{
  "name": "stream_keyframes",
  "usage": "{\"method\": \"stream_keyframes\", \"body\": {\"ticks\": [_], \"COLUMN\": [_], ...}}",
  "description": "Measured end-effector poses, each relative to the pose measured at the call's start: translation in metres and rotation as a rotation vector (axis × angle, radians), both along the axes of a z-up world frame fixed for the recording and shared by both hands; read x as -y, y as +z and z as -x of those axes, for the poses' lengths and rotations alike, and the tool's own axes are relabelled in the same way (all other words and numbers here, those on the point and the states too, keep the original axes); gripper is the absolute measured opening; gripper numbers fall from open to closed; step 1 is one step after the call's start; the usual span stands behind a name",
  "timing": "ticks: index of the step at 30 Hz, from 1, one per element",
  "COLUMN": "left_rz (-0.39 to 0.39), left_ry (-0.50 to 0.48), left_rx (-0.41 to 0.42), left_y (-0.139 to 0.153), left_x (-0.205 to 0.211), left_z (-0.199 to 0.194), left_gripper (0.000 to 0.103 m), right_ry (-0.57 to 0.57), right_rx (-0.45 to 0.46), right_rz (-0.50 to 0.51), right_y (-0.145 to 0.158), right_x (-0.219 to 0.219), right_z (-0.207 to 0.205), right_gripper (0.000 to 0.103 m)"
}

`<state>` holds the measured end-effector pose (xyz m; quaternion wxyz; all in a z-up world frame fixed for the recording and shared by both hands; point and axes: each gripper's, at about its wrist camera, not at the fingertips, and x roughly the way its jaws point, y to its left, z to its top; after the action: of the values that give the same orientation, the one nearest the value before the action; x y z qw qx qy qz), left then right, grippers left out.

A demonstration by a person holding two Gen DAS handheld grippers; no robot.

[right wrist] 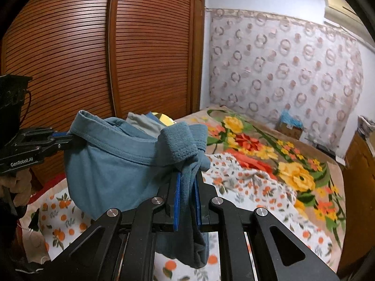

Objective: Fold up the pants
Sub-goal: 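Lift the folded teal shorts with both tools and carry them toward the jeans stack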

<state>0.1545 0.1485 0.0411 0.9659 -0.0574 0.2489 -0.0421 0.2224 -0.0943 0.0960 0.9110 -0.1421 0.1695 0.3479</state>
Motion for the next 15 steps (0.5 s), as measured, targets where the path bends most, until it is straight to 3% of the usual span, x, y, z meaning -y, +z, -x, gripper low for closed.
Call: {"method": "stream_keyframes", "body": {"ticks": [15], "left_rz": [0.044], "left_ry": [0.126], "left_rx": [0.022], "left_y": [-0.003], "left_x": [-0.042], "left_z": [0.000], "left_gripper": [0.009], "right_ry": [0.135], "right_rx": [0.095], "right_rz": [0.003], "right_y": [0.010], "right_x": [-0.046], "right_z": [-0.058], "right_gripper": [0.010]}}
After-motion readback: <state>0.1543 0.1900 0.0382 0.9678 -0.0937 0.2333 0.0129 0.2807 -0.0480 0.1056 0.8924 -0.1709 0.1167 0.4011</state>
